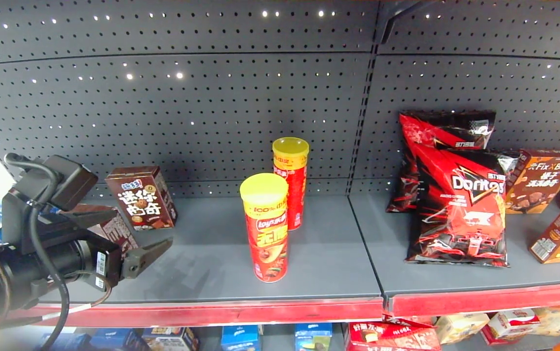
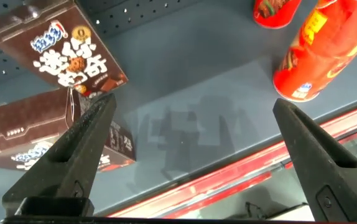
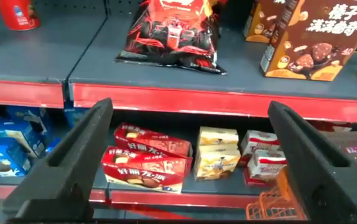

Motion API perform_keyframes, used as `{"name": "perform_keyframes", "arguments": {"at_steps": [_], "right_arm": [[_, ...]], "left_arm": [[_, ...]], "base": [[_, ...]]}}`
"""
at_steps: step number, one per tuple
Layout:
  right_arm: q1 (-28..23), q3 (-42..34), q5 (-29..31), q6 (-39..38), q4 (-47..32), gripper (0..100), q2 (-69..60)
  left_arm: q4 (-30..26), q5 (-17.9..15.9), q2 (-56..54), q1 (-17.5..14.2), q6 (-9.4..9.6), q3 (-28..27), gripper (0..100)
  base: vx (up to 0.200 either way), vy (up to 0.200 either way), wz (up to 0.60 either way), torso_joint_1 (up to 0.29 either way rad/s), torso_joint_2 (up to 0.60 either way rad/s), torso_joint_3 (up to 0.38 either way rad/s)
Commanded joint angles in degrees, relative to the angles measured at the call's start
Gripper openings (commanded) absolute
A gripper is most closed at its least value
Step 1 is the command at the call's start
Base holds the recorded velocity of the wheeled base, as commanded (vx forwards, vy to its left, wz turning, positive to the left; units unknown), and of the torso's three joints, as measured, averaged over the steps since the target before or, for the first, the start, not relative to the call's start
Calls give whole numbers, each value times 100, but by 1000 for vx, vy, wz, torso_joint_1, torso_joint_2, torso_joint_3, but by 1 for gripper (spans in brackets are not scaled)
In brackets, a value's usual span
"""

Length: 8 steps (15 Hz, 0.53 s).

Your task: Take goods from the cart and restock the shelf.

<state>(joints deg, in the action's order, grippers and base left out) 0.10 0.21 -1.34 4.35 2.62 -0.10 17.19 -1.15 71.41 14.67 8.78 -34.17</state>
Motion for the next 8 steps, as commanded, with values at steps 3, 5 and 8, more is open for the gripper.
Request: {"name": "perform_keyframes", "arguments": {"at_steps": [3,5,8], "right_arm": [[8,-21,-7,-101,10,100,10],[8,-3,46,-593,-350,100,10],[8,-21,29,-435,-288,100,10]], "left_arm": [[-5,0,-22,-25,-8,24,100],[-5,0,-13,-16,-8,-20,100],[4,0,4,-16,-8,-37,100]], "base": [[0,0,0,0,0,0],[0,0,0,0,0,0],[0,0,0,0,0,0]]}}
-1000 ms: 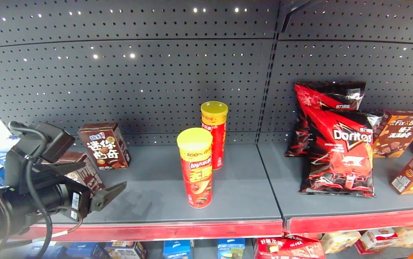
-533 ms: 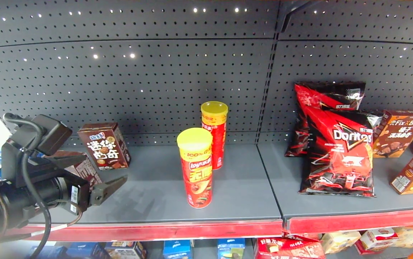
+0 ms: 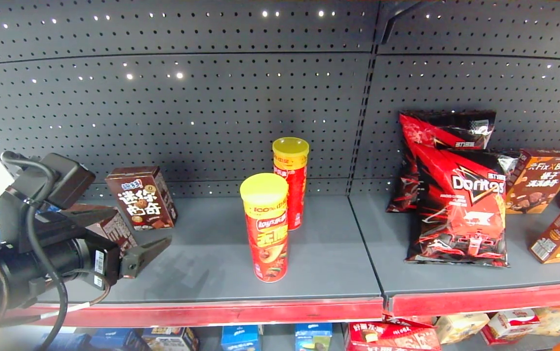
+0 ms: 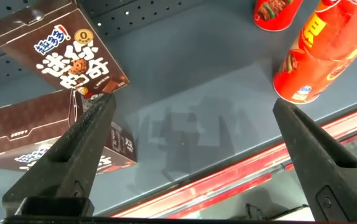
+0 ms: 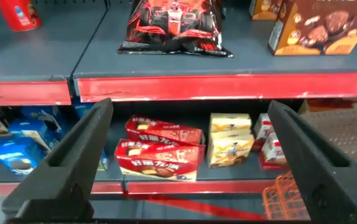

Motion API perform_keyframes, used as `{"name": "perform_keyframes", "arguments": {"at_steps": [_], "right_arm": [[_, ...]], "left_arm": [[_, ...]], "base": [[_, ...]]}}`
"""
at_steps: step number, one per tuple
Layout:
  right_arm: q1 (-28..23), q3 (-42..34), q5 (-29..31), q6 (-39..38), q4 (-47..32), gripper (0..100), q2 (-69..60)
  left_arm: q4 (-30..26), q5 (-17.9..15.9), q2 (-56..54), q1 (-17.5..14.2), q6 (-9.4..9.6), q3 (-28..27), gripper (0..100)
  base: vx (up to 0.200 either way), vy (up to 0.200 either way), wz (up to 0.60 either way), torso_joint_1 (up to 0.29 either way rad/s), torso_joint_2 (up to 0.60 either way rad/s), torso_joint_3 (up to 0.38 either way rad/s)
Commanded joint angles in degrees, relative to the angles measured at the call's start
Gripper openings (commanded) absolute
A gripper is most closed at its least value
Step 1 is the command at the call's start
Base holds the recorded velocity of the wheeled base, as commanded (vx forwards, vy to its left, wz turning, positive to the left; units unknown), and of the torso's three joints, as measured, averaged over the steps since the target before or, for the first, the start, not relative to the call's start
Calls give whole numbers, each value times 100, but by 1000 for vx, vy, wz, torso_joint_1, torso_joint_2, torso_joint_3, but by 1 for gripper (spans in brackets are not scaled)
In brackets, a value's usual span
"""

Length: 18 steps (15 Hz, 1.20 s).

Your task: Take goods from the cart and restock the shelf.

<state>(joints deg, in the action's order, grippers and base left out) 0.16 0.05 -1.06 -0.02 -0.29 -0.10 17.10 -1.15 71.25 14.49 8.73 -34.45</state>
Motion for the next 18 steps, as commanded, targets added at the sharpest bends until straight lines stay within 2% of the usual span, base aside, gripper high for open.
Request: {"name": "perform_keyframes", "arguments": {"at_steps": [1,6,9,11,14,18], "right_arm": [[-7,-5,1,2,3,100,10],[2,-5,1,2,12,100,10],[2,-5,1,2,12,100,10],[2,-5,1,2,12,100,10],[2,-5,-8,2,12,100,10],[2,-5,1,2,12,100,10]], "left_arm": [[4,0,29,10,6,-9,100],[12,-8,205,36,15,-106,100],[12,18,1084,317,41,-818,100],[12,18,1497,519,50,-1046,100],[83,27,1778,721,50,-949,100],[83,35,1848,695,41,-747,100]], "base": [[0,0,0,0,0,0],[0,0,0,0,0,0],[0,0,0,0,0,0],[0,0,0,0,0,0],[0,0,0,0,0,0],[0,0,0,0,0,0]]}}
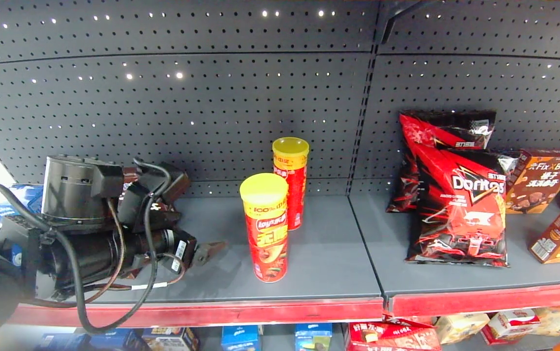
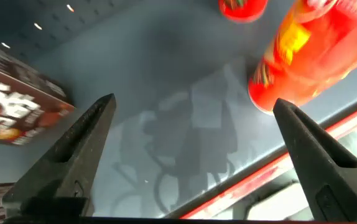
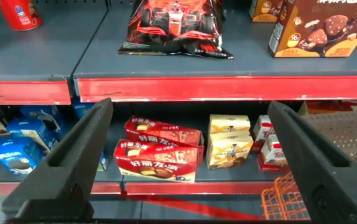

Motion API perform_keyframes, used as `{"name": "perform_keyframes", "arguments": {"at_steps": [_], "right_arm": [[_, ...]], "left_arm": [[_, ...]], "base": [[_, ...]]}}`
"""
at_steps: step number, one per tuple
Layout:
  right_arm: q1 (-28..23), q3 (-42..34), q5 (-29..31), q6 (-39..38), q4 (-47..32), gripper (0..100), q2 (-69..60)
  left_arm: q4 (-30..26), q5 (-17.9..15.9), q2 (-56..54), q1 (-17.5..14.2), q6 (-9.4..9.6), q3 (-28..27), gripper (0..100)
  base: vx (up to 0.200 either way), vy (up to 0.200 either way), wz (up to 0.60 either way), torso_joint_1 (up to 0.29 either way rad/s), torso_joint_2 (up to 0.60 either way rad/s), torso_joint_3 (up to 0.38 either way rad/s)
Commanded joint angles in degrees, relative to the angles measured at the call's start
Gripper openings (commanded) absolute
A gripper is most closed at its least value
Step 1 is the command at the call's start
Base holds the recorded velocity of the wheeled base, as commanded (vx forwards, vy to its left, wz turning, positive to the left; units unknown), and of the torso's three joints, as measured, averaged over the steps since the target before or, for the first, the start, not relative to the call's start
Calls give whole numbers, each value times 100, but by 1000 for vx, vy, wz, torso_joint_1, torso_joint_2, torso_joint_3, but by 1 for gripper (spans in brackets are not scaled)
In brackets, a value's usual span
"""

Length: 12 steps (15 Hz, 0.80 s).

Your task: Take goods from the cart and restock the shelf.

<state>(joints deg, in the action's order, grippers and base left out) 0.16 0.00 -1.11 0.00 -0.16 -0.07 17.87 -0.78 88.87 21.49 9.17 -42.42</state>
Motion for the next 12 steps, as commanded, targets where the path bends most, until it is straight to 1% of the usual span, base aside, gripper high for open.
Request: {"name": "perform_keyframes", "arguments": {"at_steps": [1,9,11,12], "right_arm": [[2,0,-3,0,-2,100,7],[2,0,-3,0,-2,100,7],[2,0,-3,0,-2,100,7],[2,0,-3,0,-2,100,7]], "left_arm": [[6,-1,87,-13,-3,138,100],[15,-1,350,39,6,129,100],[138,-10,491,48,129,68,100],[217,-10,553,66,138,50,100]], "base": [[0,0,0,0,0,0],[0,0,0,0,0,0],[0,0,0,0,0,0],[0,0,0,0,0,0]]}}
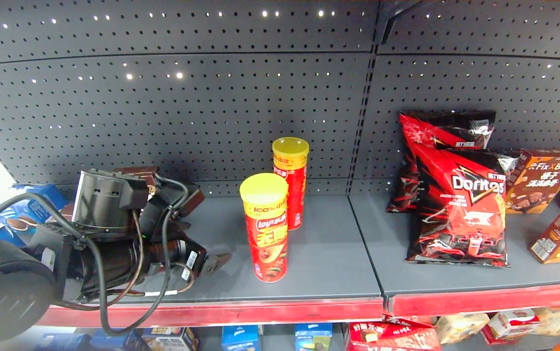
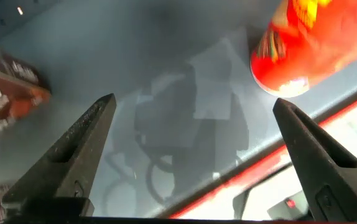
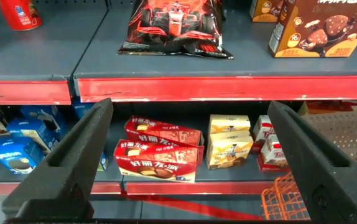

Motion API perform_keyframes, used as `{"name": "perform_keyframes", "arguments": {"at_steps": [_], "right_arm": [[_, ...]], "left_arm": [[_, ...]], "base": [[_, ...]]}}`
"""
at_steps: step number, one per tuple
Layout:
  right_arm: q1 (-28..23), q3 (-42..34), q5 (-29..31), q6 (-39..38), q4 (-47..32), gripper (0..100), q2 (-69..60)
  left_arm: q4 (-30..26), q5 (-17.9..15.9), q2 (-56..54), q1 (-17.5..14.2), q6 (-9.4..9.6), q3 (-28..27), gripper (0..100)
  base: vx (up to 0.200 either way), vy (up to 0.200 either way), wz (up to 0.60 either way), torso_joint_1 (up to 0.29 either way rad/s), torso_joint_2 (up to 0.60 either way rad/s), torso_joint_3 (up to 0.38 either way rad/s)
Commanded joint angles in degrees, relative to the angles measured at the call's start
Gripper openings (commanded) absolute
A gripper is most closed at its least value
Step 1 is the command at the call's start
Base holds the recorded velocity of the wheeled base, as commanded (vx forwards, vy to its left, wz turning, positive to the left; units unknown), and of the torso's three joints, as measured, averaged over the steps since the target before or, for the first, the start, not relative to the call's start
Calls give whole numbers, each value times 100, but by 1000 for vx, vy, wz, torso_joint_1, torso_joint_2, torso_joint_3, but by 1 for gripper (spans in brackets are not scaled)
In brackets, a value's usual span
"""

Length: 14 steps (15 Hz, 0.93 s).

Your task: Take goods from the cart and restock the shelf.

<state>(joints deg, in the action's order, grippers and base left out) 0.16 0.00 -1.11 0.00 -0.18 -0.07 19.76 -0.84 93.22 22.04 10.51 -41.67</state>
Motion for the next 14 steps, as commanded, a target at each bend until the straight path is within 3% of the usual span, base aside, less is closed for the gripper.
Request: {"name": "perform_keyframes", "arguments": {"at_steps": [1,14], "right_arm": [[2,0,-3,0,1,100,7],[2,0,5,0,1,100,7]], "left_arm": [[28,-4,161,107,4,-87,100],[89,5,636,477,-5,-571,100]], "base": [[0,0,0,0,0,0],[0,0,0,0,0,0]]}}
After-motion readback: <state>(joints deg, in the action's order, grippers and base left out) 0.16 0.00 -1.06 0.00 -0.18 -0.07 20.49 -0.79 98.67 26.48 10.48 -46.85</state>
